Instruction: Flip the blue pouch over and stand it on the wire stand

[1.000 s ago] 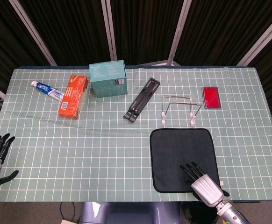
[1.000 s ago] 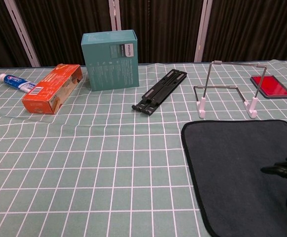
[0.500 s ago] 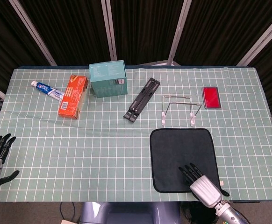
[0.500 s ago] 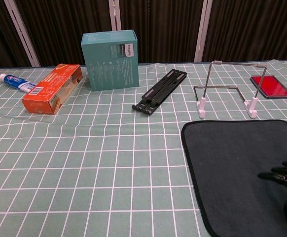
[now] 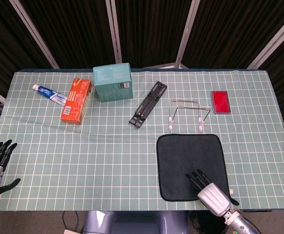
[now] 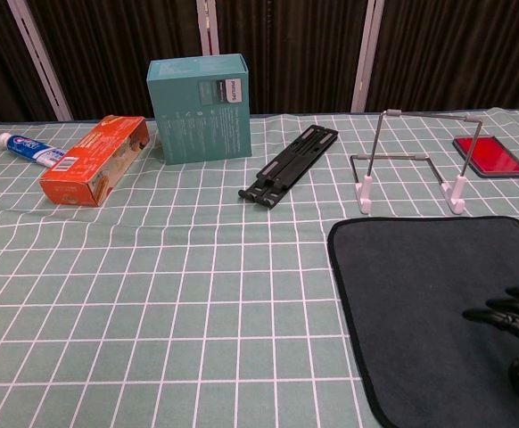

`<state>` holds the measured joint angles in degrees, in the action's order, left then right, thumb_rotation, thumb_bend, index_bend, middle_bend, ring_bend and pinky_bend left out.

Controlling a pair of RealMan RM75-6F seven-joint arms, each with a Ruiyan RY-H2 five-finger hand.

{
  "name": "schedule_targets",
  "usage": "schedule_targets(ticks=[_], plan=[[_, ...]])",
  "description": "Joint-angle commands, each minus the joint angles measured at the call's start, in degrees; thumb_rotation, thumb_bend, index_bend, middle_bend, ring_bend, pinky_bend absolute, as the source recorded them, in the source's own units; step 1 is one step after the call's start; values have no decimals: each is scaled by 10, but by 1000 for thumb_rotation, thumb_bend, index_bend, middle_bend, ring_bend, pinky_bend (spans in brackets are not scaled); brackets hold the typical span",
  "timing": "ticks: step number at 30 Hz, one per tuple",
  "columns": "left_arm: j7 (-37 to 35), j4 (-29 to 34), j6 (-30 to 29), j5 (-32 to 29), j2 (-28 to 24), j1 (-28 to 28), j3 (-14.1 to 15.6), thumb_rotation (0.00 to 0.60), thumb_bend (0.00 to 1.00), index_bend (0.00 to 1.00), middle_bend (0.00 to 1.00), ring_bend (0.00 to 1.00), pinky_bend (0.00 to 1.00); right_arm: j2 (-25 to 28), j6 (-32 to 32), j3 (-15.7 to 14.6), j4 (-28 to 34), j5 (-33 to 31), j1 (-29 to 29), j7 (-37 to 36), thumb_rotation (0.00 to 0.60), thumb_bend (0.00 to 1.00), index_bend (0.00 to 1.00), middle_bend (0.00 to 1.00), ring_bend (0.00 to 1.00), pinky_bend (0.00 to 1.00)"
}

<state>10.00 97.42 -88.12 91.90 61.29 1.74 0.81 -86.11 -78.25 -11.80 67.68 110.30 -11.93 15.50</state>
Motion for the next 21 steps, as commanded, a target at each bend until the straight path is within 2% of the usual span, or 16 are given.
schedule_targets(ticks=[1,12,21], plan=[[0,0,0,0,0,0,0,600,0,0,0,0,0,0,-2,0,-1,0,0,-2,600,217,428,11,0,35],[-1,0,-1,1,0,0,1,600,0,0,0,0,0,-4,-13,-3,-7,2,-2,-18,600,347,439,26,0,65],[-1,1,-1,1,-1,0,1,600,0,0,0,0,0,-11,-16,3,-13,-5,-7,-41,600,373,499,47,0,100]])
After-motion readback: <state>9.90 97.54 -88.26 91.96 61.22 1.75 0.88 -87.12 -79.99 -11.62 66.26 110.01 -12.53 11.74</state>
